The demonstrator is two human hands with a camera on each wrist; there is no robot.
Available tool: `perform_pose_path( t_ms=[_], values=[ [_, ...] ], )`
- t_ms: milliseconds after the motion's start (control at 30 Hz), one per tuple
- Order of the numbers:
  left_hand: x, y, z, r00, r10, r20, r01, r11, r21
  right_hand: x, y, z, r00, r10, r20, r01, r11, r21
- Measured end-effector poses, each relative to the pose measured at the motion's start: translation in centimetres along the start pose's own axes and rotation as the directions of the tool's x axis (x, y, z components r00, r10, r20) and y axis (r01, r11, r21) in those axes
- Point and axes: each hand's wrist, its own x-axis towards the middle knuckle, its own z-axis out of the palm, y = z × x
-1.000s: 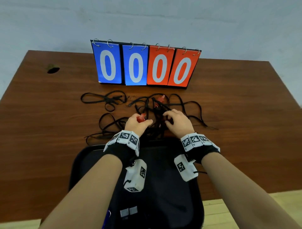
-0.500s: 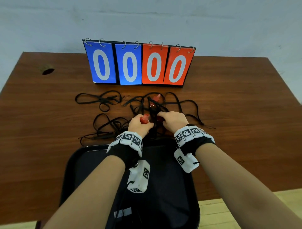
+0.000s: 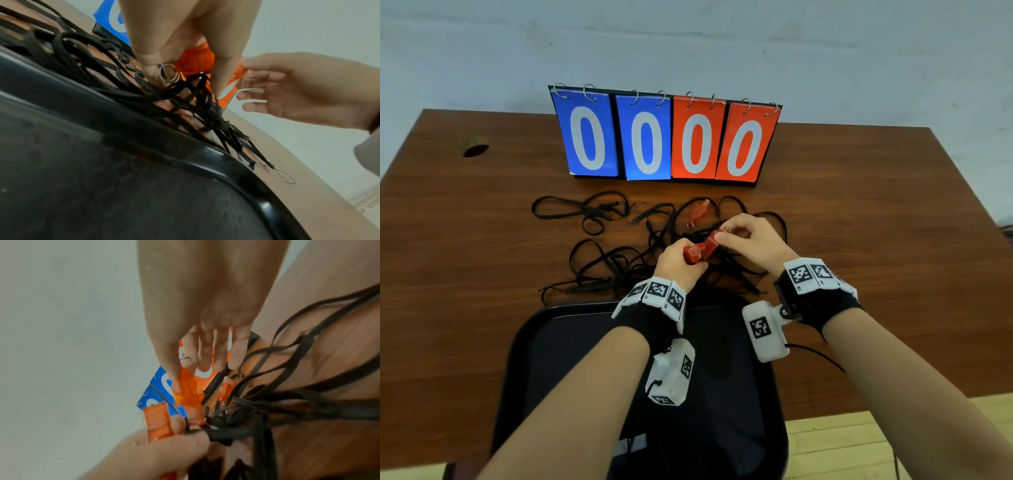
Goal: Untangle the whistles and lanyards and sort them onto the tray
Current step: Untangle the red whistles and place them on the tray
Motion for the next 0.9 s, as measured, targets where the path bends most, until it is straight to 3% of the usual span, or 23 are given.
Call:
perform_pose_path(
  t_ms=[133,267,500,533,600,667,733,800,833,900],
  values=[
    [-0.2,0.1,-0.9,0.998,-0.014,-0.065,0.011,0.998,-0.056,0.1,-0.7,0.1,0.992,0.116,-0.058,-0.100,0.969,0.224],
    [-0.2,0.9,-1.6,0.997,-0.065,-0.040,0.039,0.887,-0.459,0.2,-1.2,1.4,0.985,0.163,0.050,-0.169,0.895,0.412],
    [0.9,-0.3,-2.7,0.981,-0.151,-0.124,0.024,0.724,-0.690,1.3,-1.8,3.3,0.965,0.213,0.155,-0.255,0.609,0.751],
    [1.0,-0.4,-2.9,0.979,-0.165,-0.119,0.032,0.704,-0.710,1.4,-2.0,3.6,0.966,0.201,0.163,-0.253,0.601,0.758],
    [1.3,-0.6,-3.3,0.975,-0.181,-0.126,0.032,0.682,-0.731,1.5,-2.2,4.1,0.973,0.147,0.179,-0.229,0.732,0.642],
    [1.6,-0.6,-3.8,0.973,-0.185,-0.138,0.024,0.675,-0.737,1.7,-2.2,4.4,0.971,0.088,0.222,-0.176,0.891,0.418],
    [1.9,-0.7,-4.3,0.972,-0.193,-0.134,0.036,0.687,-0.726,2.3,-2.1,4.3,0.985,0.067,0.157,-0.097,0.976,0.196],
    [1.9,-0.9,-4.4,0.974,-0.194,-0.120,0.051,0.698,-0.714,3.6,-1.5,3.9,0.995,0.014,-0.097,-0.024,0.995,-0.093],
    [1.7,-1.0,-4.5,0.976,-0.191,-0.110,0.057,0.702,-0.710,4.3,-1.4,3.7,0.985,-0.050,-0.165,0.003,0.962,-0.273],
    [1.5,-1.3,-4.5,0.979,-0.188,-0.075,0.079,0.695,-0.715,5.7,-0.9,3.5,0.992,-0.109,-0.056,0.059,0.826,-0.561]
  ],
)
